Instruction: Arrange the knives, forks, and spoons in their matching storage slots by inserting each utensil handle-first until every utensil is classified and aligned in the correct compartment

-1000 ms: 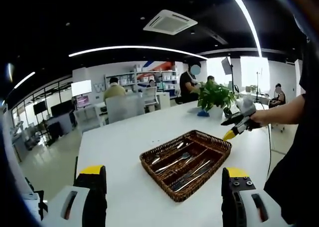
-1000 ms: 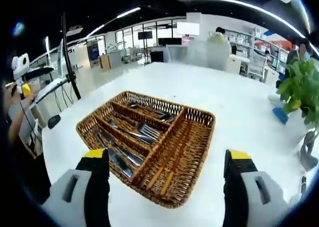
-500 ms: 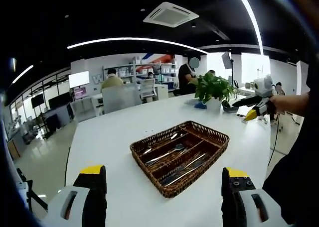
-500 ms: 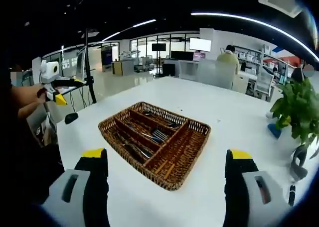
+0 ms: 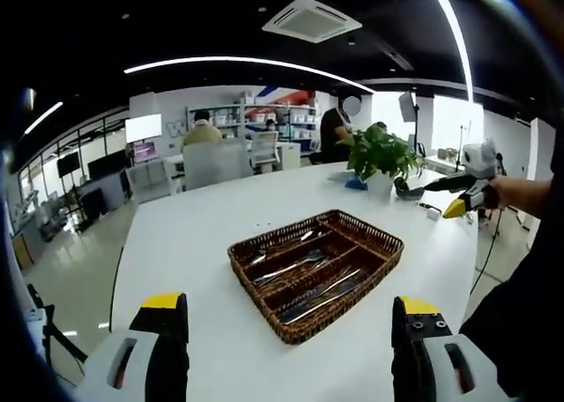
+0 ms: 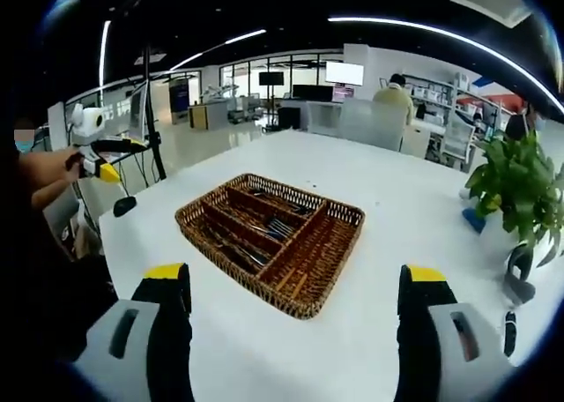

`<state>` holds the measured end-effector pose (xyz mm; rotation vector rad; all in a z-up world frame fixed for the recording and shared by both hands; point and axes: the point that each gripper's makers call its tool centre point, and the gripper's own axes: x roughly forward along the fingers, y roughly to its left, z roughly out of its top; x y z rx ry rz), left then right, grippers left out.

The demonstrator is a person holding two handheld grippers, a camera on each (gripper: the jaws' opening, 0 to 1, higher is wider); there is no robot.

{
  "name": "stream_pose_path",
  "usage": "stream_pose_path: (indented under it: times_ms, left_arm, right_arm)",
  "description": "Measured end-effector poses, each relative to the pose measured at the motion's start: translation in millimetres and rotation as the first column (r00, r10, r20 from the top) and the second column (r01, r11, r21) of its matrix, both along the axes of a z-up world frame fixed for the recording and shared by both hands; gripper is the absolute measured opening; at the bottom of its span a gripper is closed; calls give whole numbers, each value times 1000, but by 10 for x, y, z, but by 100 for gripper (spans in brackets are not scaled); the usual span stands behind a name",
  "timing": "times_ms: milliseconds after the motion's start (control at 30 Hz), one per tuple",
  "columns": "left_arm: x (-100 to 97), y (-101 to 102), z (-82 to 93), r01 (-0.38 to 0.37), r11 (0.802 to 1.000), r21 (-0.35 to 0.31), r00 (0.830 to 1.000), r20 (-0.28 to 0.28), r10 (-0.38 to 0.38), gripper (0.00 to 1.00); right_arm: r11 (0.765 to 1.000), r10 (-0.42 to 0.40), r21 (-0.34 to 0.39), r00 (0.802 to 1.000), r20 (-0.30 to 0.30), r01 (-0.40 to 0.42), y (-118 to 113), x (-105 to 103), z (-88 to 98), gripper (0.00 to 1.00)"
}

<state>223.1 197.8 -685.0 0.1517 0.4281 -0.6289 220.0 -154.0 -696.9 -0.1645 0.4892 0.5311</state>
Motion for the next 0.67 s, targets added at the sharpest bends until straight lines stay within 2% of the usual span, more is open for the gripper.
stream_pose_path:
  times_ms: [400,500,667]
  left_arm:
    - [-45,19,6,-11,1000,2,1000,-13,11,100]
    - [-35,93,13,-26,1000,15,1000,1,26,100]
    - [-50,121,3,-28,1000,8,1000,-9,28,100]
  right_arm:
    - [1000,-7,15,1000,-19,8,-3,16,-30,100]
    - [1000,0,25,999,-32,1,34,-9,-49,100]
    - [1000,6,17,999,-41,-5,49,-19,-74,100]
